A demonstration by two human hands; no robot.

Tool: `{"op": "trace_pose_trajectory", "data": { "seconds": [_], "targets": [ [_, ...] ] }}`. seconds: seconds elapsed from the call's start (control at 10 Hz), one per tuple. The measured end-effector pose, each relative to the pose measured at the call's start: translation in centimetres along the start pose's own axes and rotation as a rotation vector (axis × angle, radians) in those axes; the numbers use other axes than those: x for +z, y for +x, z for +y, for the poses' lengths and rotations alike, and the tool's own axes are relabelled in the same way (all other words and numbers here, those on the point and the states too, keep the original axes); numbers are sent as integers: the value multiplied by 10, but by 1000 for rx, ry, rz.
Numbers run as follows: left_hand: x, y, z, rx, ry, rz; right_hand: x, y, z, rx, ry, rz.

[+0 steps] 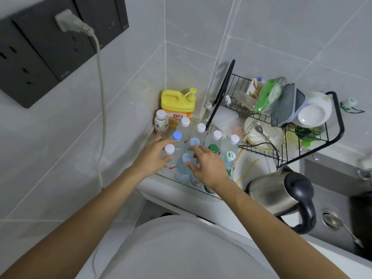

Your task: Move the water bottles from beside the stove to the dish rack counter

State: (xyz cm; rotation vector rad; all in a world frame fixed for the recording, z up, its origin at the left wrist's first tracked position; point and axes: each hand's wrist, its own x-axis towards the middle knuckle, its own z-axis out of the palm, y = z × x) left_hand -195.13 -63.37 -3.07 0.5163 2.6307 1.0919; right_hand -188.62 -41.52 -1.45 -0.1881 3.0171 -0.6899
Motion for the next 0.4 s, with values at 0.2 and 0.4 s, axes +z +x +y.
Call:
{"op": "trace_pose_trajectory", "data": {
  "seconds": [0.2,0.4],
  "targets": [
    [-3,-21,25,13,101,131,-44,-32,15,90,170,207],
    [-6,-44,61,126,281,280,-67,-66,34,90,77,260]
  ]
}}
